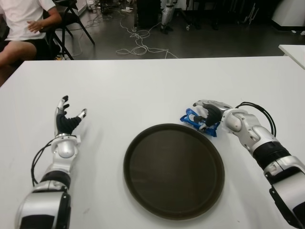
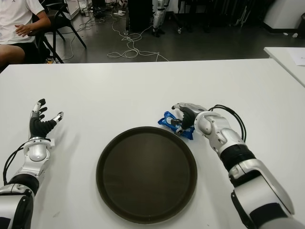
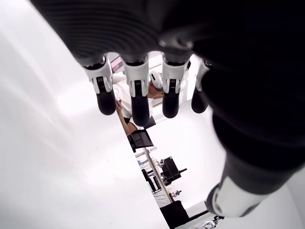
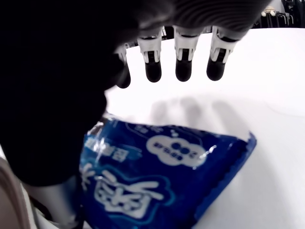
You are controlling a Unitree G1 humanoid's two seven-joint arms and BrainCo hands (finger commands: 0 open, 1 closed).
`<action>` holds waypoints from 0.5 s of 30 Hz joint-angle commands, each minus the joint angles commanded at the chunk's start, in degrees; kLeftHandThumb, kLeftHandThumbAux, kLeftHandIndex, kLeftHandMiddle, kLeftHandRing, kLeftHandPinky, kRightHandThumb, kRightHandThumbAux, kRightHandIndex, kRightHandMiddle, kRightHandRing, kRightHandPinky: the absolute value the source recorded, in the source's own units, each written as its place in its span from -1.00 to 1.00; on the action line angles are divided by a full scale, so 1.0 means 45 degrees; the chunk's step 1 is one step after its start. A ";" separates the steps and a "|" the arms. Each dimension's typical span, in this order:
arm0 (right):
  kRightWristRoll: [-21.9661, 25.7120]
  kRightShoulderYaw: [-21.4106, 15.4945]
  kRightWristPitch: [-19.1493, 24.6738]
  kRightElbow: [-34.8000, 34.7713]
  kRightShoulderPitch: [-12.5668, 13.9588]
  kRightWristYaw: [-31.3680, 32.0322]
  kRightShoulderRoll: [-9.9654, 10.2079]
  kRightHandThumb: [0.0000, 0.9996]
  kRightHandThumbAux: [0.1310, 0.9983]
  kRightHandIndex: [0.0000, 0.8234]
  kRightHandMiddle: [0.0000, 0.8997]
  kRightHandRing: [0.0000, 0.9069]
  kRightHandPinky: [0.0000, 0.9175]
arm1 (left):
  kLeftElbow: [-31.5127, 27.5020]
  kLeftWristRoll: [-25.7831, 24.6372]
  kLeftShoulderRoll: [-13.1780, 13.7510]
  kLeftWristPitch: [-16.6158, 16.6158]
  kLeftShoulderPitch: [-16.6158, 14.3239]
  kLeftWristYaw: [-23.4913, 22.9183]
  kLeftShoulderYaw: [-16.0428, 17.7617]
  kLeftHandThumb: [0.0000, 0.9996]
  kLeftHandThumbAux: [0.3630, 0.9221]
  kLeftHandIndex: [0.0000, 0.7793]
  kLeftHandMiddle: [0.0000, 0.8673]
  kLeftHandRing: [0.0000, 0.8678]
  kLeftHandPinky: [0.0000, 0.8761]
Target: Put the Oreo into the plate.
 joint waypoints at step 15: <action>-0.0023 0.0030 0.0032 -0.0073 0.0057 0.0064 -0.0030 -1.00 0.59 -1.00 -1.00 -1.00 -0.96 | -0.0009 0.0074 0.0030 0.0037 0.0006 0.0124 -0.0051 -1.00 0.50 -0.81 -0.72 -0.74 -0.76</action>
